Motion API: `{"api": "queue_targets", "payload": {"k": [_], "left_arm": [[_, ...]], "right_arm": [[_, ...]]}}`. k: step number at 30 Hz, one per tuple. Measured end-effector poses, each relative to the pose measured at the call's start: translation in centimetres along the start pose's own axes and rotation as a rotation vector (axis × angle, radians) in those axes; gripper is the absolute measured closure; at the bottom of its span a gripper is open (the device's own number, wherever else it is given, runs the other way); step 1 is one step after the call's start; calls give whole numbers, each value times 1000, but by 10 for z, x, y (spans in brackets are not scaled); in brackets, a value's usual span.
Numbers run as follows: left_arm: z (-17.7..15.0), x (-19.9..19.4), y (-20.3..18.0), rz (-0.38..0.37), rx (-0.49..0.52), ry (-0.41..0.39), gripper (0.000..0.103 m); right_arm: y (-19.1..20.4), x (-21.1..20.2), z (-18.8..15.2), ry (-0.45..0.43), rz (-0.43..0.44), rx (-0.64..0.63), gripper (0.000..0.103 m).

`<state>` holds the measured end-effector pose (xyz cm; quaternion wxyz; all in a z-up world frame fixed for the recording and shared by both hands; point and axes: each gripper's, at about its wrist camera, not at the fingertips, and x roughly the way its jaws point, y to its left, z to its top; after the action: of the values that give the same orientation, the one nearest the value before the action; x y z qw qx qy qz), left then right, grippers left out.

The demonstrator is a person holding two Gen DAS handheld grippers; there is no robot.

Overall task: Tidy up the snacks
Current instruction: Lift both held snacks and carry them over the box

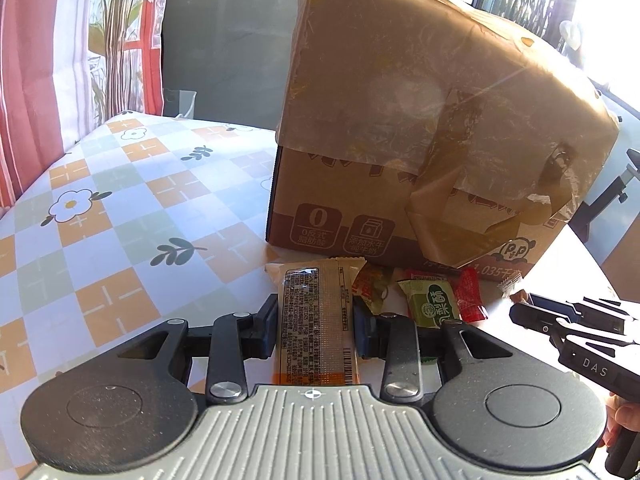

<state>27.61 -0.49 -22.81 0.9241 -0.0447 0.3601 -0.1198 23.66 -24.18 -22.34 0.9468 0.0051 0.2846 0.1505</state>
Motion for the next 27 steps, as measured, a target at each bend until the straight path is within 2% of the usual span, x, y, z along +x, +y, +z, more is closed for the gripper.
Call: {"api": "queue_targets", "payload": {"k": [11,20,27], "left_arm": [[8,-21,-1,-9,12,-63,65],[35,-59,-6,12,63,-214,65],[71,-82,-21,-31,132,-328,65]], "right_arm": [[1,-25,17,-65,-2,4,85],[8,-55,49,-209,27,-10,85],[5,-76,84,-328,48,-17,85]]}}
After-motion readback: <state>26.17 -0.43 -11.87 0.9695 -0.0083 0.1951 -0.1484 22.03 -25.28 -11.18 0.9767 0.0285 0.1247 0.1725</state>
